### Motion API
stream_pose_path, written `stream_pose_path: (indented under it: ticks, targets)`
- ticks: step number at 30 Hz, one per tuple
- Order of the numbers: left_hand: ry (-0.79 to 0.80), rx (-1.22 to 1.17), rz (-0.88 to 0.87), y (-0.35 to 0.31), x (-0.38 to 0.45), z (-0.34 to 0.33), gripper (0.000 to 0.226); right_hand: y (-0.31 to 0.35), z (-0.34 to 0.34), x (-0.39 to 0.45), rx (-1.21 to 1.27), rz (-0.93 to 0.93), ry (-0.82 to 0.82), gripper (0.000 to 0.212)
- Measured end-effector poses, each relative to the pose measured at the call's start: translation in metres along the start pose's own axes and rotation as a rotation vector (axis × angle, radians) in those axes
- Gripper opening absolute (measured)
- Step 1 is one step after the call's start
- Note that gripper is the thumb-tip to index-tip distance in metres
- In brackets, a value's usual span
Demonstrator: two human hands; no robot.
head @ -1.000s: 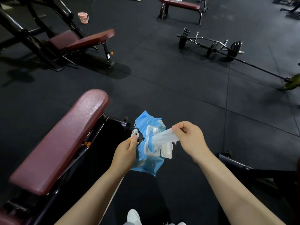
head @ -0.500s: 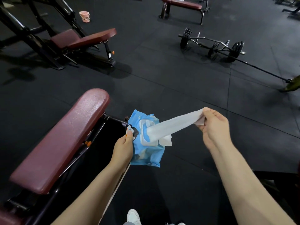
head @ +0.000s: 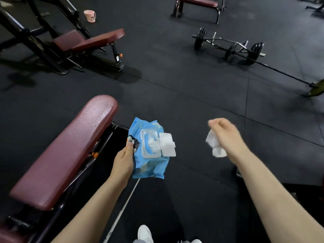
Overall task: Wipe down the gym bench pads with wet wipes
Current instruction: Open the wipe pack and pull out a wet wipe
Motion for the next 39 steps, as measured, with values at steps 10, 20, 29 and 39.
stream_pose_path:
  ticks: [10,20,29,39]
  targets:
    - [0.149,-0.072,0.014,0.001,0.001,-0.017,0.051,-0.026,-0.108,-0.023,0.023,-0.141,0.583,0.033]
    - [0.335,0.118,0.115,0.007,0.004,-0.027,0.066,0.012,-0.109,-0.029,-0.081,0.074,0.537,0.028]
    - [0.447,0.064,0.189,0.012,0.011,-0.046,0.073,0.013,-0.110,-0.032,-0.073,0.095,0.541,0.039]
    - [0.491,0.101,0.232,0.019,0.010,-0.051,0.086,0.009,-0.105,-0.033,-0.119,0.107,0.534,0.038]
Point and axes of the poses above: each hand's wrist, its own x-axis towards the middle knuckle, its own z-axis out of the back of the hand, y = z × x, the point moved 9 cm from there along x, towards the middle knuckle, and after that the axes turned 6 degrees about y, right-handed, at the moved point
